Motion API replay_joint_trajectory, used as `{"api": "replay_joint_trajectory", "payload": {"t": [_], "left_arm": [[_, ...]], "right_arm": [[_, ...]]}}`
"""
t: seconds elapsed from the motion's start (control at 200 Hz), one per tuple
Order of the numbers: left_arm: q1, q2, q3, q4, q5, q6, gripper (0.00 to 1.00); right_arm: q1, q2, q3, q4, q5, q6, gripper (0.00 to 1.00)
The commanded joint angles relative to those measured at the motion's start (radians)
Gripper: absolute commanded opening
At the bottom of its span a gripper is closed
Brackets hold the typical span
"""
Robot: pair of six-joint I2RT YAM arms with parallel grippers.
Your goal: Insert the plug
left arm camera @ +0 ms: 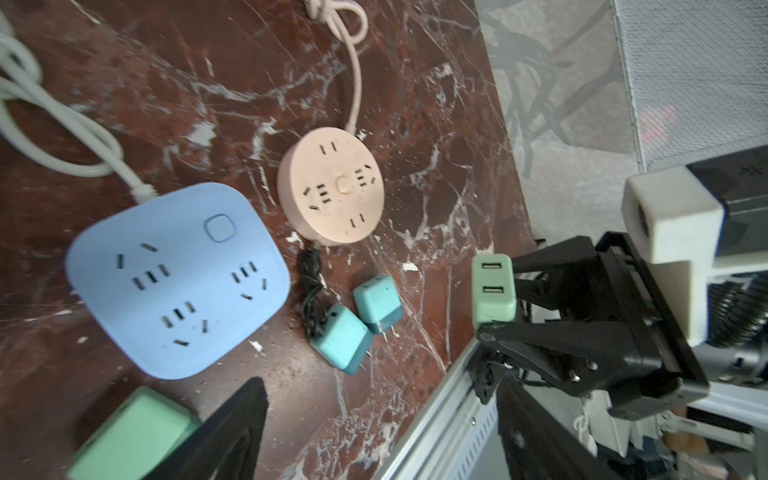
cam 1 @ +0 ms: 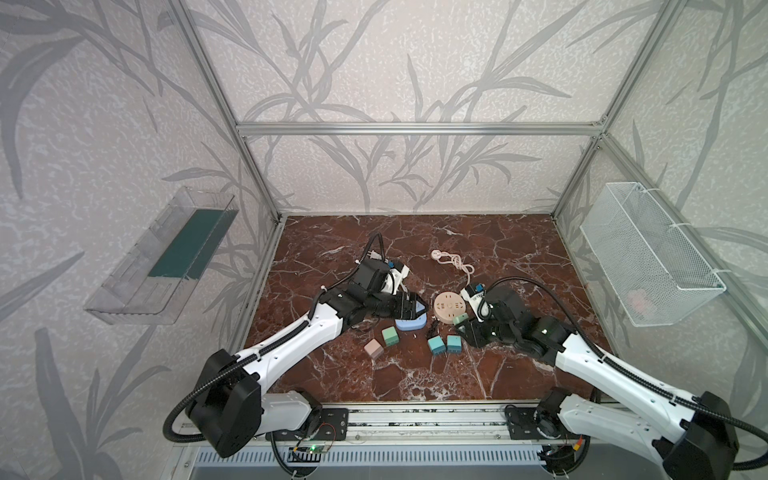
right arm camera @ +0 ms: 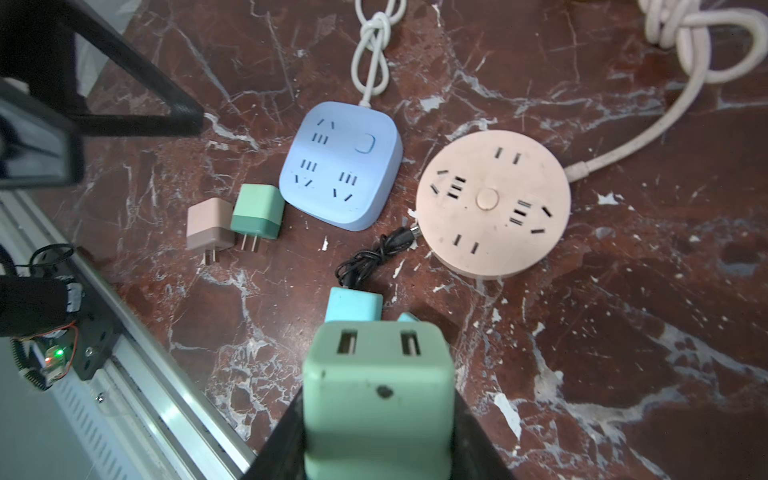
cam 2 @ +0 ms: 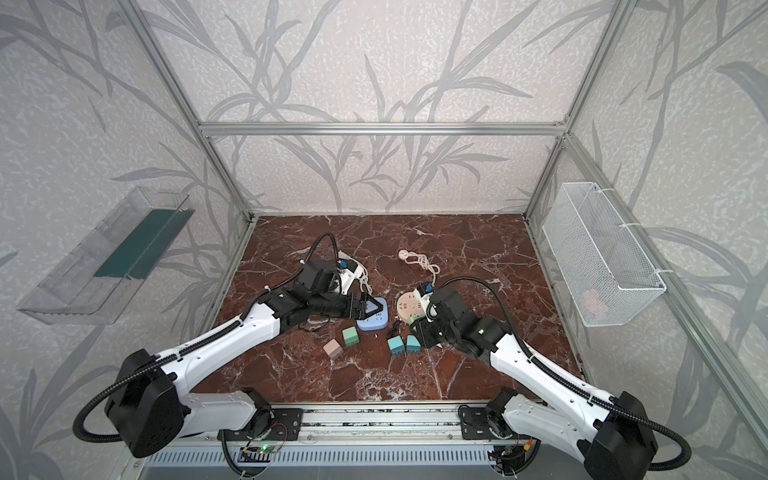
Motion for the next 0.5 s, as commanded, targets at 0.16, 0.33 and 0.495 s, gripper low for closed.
{"api": "replay_joint_trajectory", "payload": {"t": [0.16, 0.33, 0.495], "left_arm": [[-0.007, 0.052, 0.004, 0.111, 0.182, -0.079, 0.82], [-0.022, 0.077, 0.004, 0.143, 0.209, -0.109, 0.77], [-0.036, 0.096, 0.004, 0.155, 0.221, -0.129, 0.7]], "right_arm": [[0.057, 0.021, 0.056, 0.051, -0.044, -0.087, 0.0], [0.093, 0.035, 0.068, 0.067, -0.021, -0.095, 0.0], [0.131, 0.05, 0.075, 0.096, 0.017, -0.106, 0.0]]}}
